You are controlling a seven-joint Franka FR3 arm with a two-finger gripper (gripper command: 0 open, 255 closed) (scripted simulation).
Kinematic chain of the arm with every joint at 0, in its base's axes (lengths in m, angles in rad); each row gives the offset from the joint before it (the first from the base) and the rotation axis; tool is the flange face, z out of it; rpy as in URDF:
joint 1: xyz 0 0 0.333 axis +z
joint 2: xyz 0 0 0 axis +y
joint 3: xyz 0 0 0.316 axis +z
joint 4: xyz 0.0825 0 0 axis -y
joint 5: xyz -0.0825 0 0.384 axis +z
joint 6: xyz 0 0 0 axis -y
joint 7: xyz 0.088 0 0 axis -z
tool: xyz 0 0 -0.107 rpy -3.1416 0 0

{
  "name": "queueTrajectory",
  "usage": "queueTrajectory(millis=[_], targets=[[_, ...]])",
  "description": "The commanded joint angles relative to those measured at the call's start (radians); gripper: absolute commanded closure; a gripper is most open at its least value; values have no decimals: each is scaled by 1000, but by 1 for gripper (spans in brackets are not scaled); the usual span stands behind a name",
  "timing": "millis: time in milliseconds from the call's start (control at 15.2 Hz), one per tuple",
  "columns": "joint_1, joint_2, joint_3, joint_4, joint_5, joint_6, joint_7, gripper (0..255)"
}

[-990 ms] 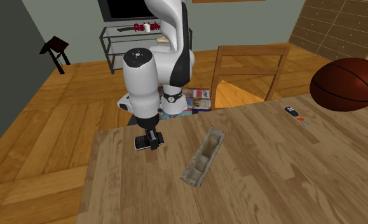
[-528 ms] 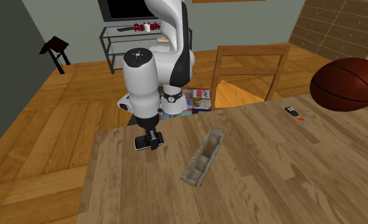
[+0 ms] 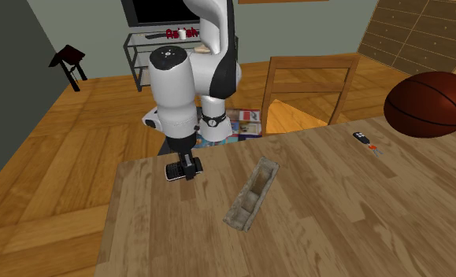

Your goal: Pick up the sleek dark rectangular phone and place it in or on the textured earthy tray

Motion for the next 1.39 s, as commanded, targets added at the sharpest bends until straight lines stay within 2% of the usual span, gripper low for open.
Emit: queueTrajectory(millis=[0,1122,1320], targets=[[1,-17,-3,13,3,-30,-5,255],[5,-122,-23,153,15,-274,-28,255],[35,-93,33,187,35,-279,48,255]])
